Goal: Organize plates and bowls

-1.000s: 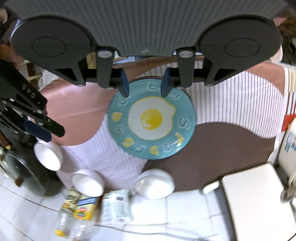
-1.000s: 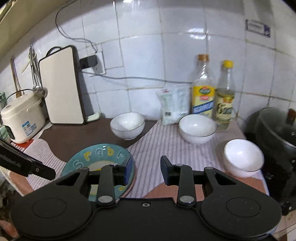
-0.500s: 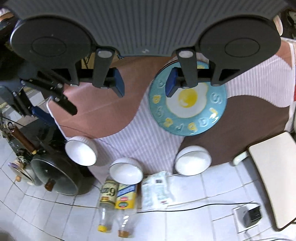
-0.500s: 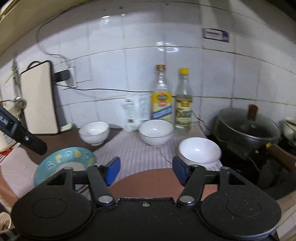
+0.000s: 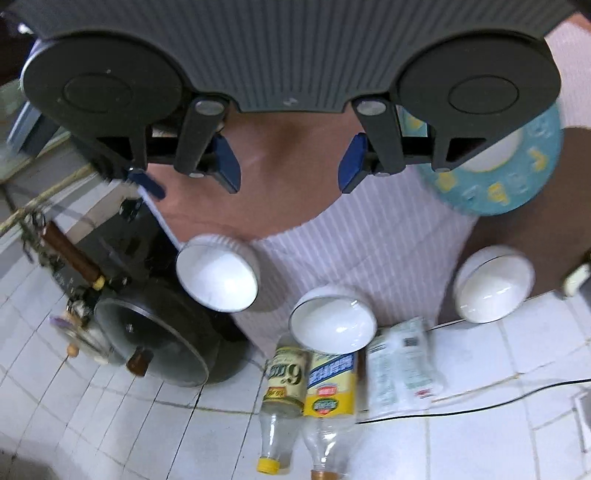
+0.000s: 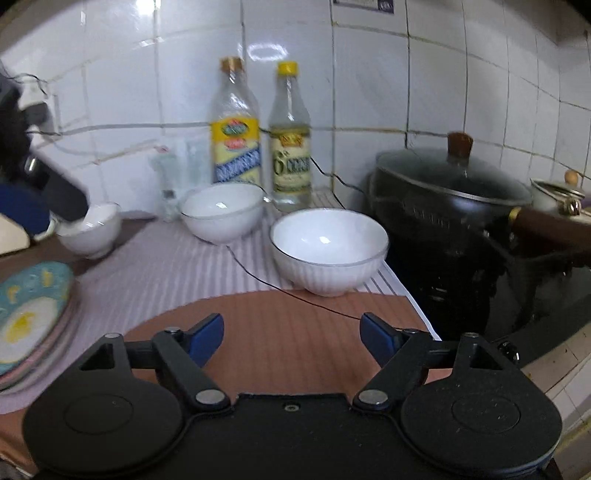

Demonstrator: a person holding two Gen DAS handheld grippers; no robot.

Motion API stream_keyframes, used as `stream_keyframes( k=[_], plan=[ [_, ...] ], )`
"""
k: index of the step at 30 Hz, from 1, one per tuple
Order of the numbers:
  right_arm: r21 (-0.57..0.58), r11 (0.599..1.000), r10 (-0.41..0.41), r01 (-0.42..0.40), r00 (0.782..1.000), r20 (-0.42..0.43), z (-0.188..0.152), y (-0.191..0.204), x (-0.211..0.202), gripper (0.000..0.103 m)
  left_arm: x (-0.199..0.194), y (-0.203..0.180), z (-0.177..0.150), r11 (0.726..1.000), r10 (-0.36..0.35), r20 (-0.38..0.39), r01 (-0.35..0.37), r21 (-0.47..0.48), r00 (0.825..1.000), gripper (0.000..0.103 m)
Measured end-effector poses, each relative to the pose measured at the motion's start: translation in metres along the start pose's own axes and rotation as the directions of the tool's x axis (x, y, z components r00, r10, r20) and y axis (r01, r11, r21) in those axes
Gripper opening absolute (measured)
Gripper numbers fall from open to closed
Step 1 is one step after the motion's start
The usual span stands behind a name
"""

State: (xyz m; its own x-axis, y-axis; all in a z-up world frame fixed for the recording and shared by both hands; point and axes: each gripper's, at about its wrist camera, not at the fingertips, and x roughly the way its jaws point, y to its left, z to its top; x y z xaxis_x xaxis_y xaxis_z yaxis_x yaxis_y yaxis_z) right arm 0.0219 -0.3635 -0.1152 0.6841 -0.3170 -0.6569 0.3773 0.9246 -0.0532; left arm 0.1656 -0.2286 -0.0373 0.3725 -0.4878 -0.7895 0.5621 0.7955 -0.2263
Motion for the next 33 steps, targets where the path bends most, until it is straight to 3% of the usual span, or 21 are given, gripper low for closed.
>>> stream_keyframes(
  k=[5,11,14,22,25,26,28,33],
  plan=[
    [-0.005,1.0,-0.018,0.018,1.0,-0.018,-0.003,-0.008,0.036,0.09,0.045,-0.006,0.018,0.998,-0.066,0.012,0.066,-0.013,0.998,0.06],
    [0.029,0.998,-0.05,0.051,0.998,-0.049,0.008,-0.017,0.07,0.09,0.094,-0.016,0.038,0.994,-0.106,-0.043,0.105,-0.019,0.993,0.06],
    [0.045,0.997,-0.064,0.067,0.997,-0.052,0.015,-0.02,0.082,0.091,0.118,-0.015,0.047,0.982,-0.18,-0.083,0.173,-0.08,0.98,0.06],
    [0.096,0.992,-0.077,0.082,0.995,-0.057,0.031,-0.022,0.103,0.094,0.169,-0.021,0.064,0.98,-0.16,-0.144,0.14,-0.143,0.977,0.058],
    [0.109,0.991,-0.077,0.082,0.996,-0.055,0.031,-0.023,0.109,0.096,0.182,-0.024,0.065,0.987,-0.123,-0.162,0.103,-0.124,0.979,0.048],
    [0.103,0.991,-0.08,0.085,0.995,-0.052,0.03,-0.022,0.11,0.096,0.186,-0.024,0.066,0.988,-0.113,-0.171,0.093,-0.12,0.979,0.034],
    [0.088,0.993,-0.077,0.081,0.996,-0.053,0.029,-0.02,0.113,0.096,0.192,-0.024,0.065,0.987,-0.121,-0.186,0.099,-0.124,0.975,0.024],
    [0.073,0.995,-0.065,0.07,0.996,-0.062,0.033,-0.021,0.117,0.096,0.19,-0.032,0.065,0.994,-0.094,-0.19,0.082,-0.071,0.977,0.018]
  ],
)
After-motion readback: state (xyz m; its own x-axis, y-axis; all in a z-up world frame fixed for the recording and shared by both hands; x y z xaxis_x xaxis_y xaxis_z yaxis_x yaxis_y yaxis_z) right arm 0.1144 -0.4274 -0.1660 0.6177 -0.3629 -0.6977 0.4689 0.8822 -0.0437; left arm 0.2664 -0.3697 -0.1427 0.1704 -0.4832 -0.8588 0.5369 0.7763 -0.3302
